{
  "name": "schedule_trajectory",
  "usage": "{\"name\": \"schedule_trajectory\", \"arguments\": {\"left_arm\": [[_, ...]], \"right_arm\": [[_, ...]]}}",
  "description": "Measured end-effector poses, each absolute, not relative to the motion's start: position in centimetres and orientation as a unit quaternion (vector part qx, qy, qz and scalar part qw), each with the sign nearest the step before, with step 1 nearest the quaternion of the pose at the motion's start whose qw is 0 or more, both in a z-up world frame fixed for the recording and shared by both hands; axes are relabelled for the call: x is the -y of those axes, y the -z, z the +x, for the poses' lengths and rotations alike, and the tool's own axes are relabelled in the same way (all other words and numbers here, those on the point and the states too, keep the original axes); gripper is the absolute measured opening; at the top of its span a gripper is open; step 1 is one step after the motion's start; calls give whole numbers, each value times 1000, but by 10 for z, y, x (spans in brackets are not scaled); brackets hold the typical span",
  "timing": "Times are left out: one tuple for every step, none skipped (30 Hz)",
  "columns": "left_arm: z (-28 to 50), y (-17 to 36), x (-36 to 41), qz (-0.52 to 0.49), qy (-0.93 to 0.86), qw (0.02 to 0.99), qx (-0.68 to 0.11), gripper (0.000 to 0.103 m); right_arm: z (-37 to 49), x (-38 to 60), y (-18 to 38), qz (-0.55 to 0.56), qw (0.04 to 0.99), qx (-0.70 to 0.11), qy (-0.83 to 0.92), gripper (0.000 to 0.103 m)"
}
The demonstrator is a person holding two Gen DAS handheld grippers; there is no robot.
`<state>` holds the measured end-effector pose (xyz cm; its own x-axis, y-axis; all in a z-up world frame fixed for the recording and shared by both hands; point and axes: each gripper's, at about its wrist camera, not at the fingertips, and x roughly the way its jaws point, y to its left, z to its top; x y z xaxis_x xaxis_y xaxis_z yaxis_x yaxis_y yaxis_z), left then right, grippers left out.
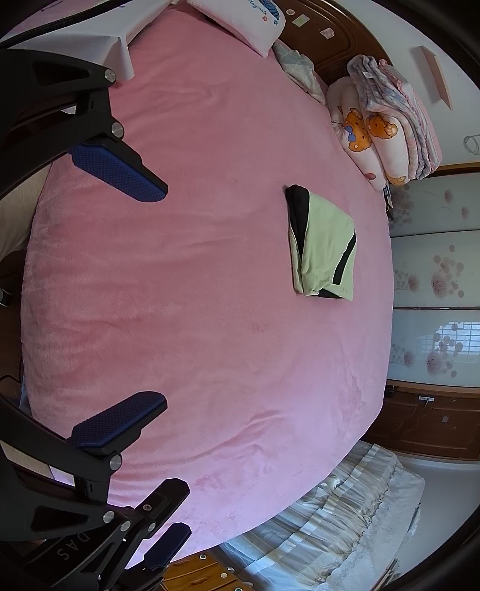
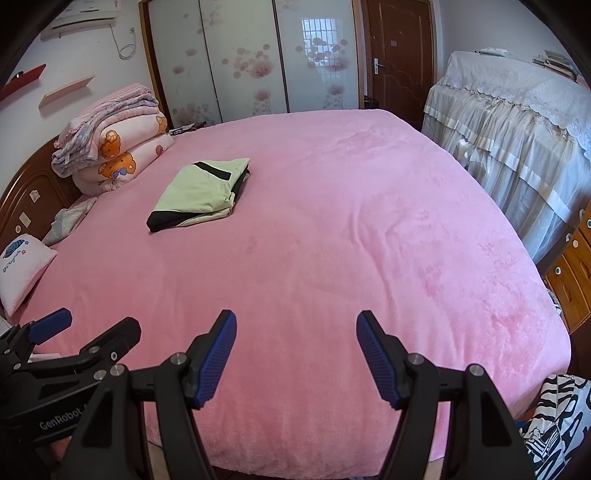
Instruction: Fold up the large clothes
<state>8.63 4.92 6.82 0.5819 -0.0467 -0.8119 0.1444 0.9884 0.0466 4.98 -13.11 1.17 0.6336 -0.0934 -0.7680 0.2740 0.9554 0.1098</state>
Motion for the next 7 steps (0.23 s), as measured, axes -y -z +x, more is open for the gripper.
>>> {"name": "schedule_trajectory", "arguments": {"left_arm": [[87, -68, -50, 54, 55, 888, -454, 102], [88, -67, -51, 54, 55, 887, -455, 102], [88, -67, -52, 53, 56, 886, -456, 102], [88, -67, -53, 52, 56, 886, -458, 102], [89, -66, -53, 52, 57, 885, -458, 102], [89, -67, -54, 52, 57, 885, -459, 102], [89, -66, -54, 53, 57, 885, -459, 102]], "right_arm": [[49, 130, -10, 109, 897, -416, 104, 68], [49, 130, -10, 109, 897, -416, 104, 68], [49, 130, -10, 109, 897, -415, 103, 68], [49, 131, -10, 110, 897, -415, 103, 68], [49, 131, -9, 110, 897, -416, 103, 68], [48, 130, -9, 111, 897, -415, 104, 68], [47, 129, -8, 111, 897, -415, 104, 68]]}}
